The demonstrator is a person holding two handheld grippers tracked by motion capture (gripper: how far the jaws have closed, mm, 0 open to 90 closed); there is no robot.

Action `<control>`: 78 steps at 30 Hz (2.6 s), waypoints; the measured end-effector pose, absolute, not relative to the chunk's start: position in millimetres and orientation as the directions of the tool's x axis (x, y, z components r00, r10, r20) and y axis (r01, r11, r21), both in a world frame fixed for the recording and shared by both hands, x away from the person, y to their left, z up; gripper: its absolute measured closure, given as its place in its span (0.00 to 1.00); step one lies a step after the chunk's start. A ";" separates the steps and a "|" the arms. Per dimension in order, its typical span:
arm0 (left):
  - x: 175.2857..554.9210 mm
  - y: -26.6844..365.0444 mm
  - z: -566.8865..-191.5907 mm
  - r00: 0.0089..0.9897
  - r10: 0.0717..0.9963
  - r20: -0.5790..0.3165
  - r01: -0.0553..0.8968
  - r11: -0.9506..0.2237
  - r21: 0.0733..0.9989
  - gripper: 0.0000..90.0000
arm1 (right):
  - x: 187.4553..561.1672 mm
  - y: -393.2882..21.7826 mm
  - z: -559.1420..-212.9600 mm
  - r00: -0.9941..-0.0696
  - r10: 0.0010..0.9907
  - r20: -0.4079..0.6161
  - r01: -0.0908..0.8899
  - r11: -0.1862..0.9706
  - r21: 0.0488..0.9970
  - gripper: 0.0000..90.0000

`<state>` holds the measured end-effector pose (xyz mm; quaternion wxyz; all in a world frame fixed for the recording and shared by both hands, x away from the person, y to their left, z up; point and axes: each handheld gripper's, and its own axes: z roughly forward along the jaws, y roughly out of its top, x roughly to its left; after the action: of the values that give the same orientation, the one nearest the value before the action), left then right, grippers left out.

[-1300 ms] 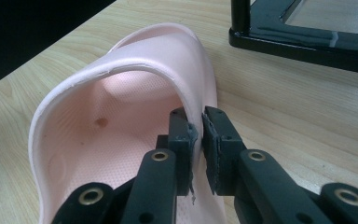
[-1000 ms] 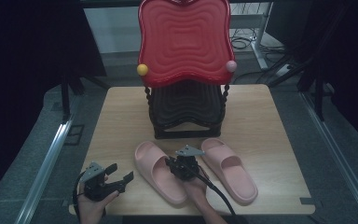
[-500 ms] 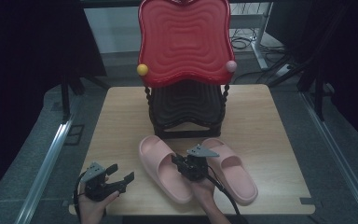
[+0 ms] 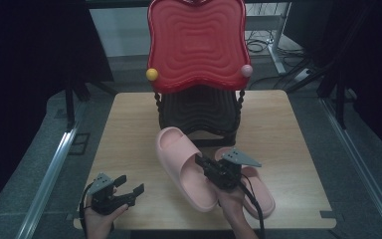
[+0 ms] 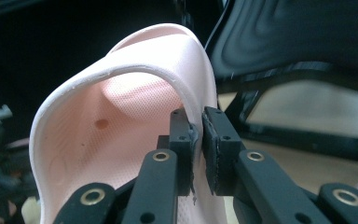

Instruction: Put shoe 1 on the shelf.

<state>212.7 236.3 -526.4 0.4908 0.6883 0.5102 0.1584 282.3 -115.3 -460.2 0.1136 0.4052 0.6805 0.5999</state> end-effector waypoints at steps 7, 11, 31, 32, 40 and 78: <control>213.6 233.8 -526.9 0.435 0.856 -0.280 0.549 -0.005 0.836 0.20 | 276.1 -133.8 -423.5 -0.660 0.676 0.328 0.346 -0.114 0.931 0.91; 213.8 233.1 -526.9 0.439 0.854 -0.280 0.549 -0.008 0.835 0.20 | 275.0 -138.4 -403.7 -0.675 0.662 0.325 0.315 -0.139 0.939 0.91; 215.6 232.9 -528.4 0.455 0.847 -0.274 0.560 -0.033 0.828 0.19 | 317.4 -117.2 -304.4 -0.658 0.699 0.281 0.209 -0.189 0.960 0.91; 215.7 233.2 -527.9 0.455 0.847 -0.276 0.561 -0.032 0.827 0.19 | 320.0 -114.6 -300.5 -0.654 0.701 0.284 0.208 -0.194 0.959 0.91; 212.8 237.4 -520.6 0.458 0.845 -0.276 0.548 -0.024 0.836 0.19 | 342.2 -93.0 -273.7 -0.634 0.721 0.279 0.206 -0.190 0.960 0.91; 216.7 245.5 -522.4 0.457 0.843 -0.283 0.544 -0.013 0.839 0.19 | 480.7 -16.1 -232.1 -0.428 0.859 0.282 0.189 -0.220 0.957 0.59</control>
<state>216.7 245.5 -522.4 0.4947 0.6956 0.4986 0.1511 480.7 -16.1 -232.1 0.2664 0.4640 0.5646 0.6285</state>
